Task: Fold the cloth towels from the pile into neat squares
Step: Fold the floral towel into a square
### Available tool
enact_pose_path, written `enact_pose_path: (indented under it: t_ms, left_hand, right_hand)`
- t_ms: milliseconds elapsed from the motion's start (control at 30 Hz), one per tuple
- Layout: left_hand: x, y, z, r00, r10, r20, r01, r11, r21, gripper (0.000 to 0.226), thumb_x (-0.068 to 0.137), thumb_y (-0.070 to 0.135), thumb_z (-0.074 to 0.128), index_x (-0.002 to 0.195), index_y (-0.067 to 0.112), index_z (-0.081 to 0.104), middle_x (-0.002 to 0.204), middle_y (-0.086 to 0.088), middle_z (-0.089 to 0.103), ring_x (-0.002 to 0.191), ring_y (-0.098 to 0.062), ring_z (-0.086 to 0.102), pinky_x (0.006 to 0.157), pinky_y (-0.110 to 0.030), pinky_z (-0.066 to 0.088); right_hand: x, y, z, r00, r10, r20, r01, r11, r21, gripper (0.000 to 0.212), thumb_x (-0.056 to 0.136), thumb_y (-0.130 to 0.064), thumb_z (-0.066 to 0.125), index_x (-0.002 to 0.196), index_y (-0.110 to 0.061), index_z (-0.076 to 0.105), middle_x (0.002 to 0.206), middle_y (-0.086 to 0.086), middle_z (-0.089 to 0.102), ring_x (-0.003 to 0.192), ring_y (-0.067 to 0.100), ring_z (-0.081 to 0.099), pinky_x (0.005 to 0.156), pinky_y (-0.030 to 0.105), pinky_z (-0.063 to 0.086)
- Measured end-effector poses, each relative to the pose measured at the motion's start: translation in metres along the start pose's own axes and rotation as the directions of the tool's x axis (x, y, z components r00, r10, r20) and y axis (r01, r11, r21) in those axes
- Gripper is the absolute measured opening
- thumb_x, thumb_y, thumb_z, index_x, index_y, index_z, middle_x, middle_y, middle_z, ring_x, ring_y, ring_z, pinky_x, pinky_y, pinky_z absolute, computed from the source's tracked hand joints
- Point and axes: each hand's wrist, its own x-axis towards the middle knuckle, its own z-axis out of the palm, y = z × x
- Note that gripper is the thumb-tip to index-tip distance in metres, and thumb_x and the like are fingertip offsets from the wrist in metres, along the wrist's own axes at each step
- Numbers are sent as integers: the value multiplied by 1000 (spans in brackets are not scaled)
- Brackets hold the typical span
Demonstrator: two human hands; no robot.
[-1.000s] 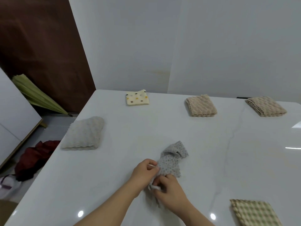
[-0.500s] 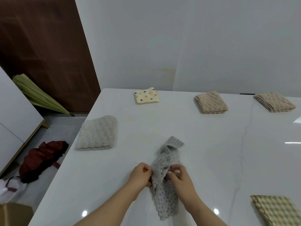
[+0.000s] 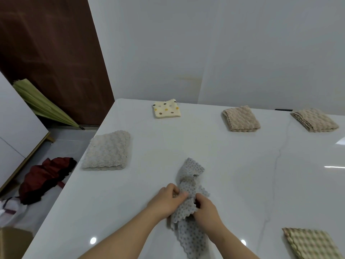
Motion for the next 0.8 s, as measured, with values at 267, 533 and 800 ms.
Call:
enact_pose_path:
  t_ms: [267,533,800]
  left_hand:
    - [4,3,0,998,-39,-57,41,998,48,15,96,29,43,97,17,54,92,-5,55,87,-24,57,77,-36,49]
    - [5,1,-9,977,-126,-171,109,988,-107,20,94,22,44,74,21,45,76,-1,52,69,-20,51,61,-33,52]
    - [-2,8,-15,950,62,-307,75,907,415,22,88,23,47,110,24,41,114,0,46,91,-17,49,67,-27,38]
  right_hand:
    - [4,4,-15,994,110,-16,-105,976,190,21,87,-3,48,83,-18,63,71,-2,59,64,11,53,57,18,39]
    - [6,10,-45,967,207,-148,-153,937,312,23,93,-22,52,78,-5,58,67,8,49,58,20,44,50,25,40]
    - [10,18,-56,955,195,-223,-194,981,26,11,81,-4,50,72,-9,48,63,2,55,52,10,51,55,26,40]
